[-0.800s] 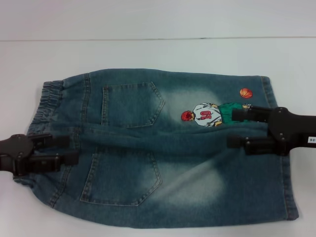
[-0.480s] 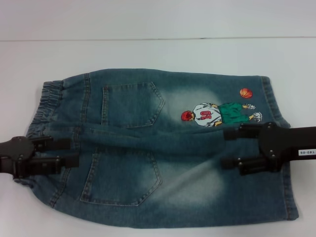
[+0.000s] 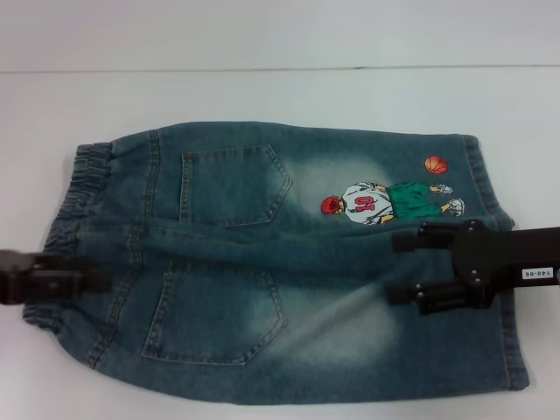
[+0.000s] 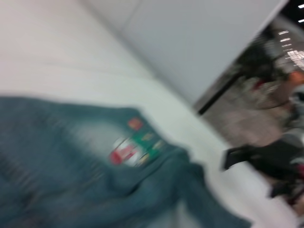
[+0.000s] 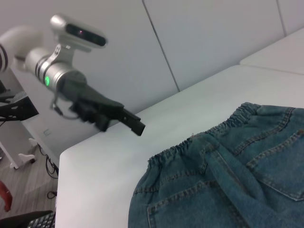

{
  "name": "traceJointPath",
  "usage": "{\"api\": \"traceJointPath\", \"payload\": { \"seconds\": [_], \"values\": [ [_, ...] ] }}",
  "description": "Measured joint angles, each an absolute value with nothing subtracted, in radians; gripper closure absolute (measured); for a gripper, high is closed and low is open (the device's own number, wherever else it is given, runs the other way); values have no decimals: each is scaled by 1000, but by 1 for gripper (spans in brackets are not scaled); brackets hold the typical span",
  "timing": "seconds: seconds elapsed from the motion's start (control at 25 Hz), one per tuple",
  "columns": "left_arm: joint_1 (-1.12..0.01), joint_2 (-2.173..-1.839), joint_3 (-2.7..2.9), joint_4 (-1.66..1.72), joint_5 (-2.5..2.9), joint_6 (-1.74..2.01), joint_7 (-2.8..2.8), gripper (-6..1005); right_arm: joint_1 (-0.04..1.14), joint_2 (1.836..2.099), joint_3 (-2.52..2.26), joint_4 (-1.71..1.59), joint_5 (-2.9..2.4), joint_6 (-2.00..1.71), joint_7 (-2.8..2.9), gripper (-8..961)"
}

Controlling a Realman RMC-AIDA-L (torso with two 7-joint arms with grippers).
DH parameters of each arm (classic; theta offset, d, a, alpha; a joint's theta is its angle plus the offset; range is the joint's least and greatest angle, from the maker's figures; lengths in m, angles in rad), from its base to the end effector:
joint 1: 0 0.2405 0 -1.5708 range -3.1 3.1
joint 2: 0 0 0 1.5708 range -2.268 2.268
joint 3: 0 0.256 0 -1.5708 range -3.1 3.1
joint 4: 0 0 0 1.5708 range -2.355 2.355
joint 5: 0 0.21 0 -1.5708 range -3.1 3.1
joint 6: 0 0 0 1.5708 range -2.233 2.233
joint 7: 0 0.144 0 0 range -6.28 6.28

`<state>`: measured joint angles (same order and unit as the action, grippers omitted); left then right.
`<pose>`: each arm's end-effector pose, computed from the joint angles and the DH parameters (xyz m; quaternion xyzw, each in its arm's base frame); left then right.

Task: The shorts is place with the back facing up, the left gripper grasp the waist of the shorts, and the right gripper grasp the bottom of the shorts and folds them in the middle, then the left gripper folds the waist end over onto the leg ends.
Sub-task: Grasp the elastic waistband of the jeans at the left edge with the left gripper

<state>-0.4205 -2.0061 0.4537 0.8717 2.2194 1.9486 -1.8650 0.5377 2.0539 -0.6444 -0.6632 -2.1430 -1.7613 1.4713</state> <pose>-0.3009 0.2723 0.0770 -0.8776 -0.4241 -0.2187 0.0458 0.2635 0.3043 0.0065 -0.9451 0.2394 0.2211 0.0241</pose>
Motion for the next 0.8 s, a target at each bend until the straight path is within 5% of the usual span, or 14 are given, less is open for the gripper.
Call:
{"api": "traceJointPath", "payload": {
  "seconds": [0.36,0.8],
  "values": [
    [-523,-1940,455,1126,2535,1938,-2366,125,537,2056,-662,-666,-2143,-1753,1464,13],
    [-624,-1941,589,960,2765,1765,-2539,126,541,2060,-698,-663,-2143,-1733,1462,12]
  ]
}}
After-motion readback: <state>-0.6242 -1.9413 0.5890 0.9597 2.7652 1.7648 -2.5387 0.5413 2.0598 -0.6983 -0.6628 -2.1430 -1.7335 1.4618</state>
